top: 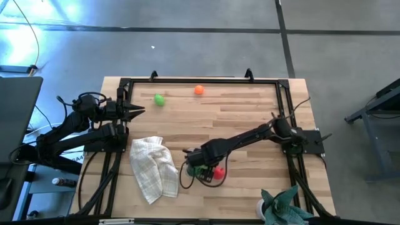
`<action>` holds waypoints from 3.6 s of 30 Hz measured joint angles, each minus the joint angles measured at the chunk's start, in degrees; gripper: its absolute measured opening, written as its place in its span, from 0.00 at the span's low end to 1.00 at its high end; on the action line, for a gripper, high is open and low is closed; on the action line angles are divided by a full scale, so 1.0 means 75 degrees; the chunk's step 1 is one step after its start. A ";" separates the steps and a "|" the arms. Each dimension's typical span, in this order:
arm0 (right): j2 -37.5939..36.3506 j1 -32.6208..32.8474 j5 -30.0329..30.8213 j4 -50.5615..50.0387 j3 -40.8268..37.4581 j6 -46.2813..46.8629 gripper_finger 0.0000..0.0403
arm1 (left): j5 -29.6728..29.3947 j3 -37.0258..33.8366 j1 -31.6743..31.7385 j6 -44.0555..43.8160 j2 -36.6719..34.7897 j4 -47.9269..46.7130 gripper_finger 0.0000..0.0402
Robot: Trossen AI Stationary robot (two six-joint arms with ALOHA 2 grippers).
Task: Pick and placing Produce into tupperware
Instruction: Put the green melon into the transparent bin
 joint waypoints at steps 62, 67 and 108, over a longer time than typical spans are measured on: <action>-1.1829 -0.0885 0.1939 0.4350 -0.8688 -0.1349 0.50 | -0.0001 0.0002 0.0000 -0.0001 0.0002 0.0002 0.09; -1.2169 -0.1004 0.0908 0.4317 -0.9265 -0.1409 0.50 | 0.0002 0.0002 0.0000 -0.0002 0.0002 0.0000 0.09; -1.2102 -0.0903 0.1384 0.3894 -0.9340 -0.4427 0.26 | -0.0001 0.0000 0.0000 -0.0002 0.0000 0.0000 0.09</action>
